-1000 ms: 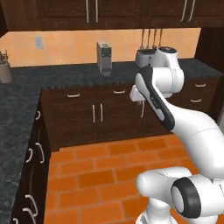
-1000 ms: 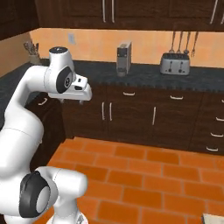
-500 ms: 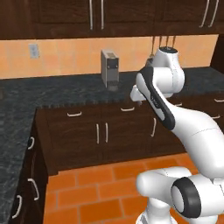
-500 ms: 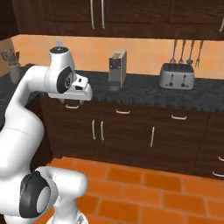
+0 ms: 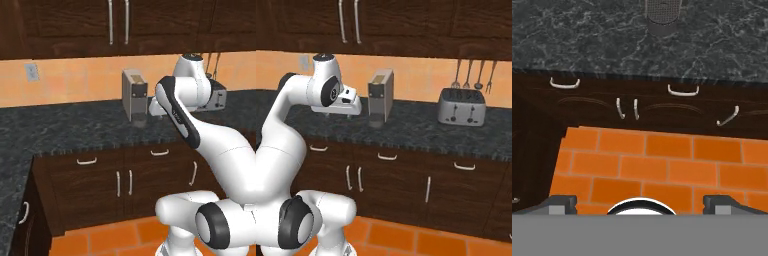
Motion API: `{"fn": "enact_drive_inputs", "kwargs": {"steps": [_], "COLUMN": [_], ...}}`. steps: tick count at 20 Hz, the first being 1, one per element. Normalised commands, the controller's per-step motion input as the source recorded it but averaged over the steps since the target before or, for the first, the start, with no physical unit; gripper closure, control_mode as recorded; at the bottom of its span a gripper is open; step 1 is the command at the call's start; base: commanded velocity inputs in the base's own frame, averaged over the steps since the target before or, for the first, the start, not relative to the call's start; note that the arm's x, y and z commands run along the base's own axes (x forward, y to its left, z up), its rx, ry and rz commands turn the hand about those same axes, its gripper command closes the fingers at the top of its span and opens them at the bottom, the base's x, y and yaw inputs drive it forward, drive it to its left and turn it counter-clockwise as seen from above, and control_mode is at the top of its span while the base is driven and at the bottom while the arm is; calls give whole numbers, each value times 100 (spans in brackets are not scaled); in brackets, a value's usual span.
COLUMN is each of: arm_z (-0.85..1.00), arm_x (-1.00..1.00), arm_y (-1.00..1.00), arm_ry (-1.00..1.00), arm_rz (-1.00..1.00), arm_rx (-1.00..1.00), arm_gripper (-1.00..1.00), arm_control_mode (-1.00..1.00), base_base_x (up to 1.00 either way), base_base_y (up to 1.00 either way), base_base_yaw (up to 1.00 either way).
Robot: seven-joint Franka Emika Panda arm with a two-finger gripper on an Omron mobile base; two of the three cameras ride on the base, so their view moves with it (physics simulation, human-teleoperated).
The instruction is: Navigate to the coffee machine.
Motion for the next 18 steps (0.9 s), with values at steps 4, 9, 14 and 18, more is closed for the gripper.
{"fn": "enact_drive_inputs", "kwargs": {"steps": [4,9,14,18], "arm_z": [0,0,0,0], "arm_x": [0,0,0,0], "arm_y": [0,0,0,0], "arm_ry": [0,0,0,0], "arm_rz": [0,0,0,0], "arm_rx": [0,0,0,0], "arm_gripper": [-100,-100,-100,-100], "arm_control_mode": [100,100,100,100], "base_base_x": [100,99,66,13], "base_base_y": [-17,-21,-19,-12], "base_base_yaw": [0,0,0,0]}}
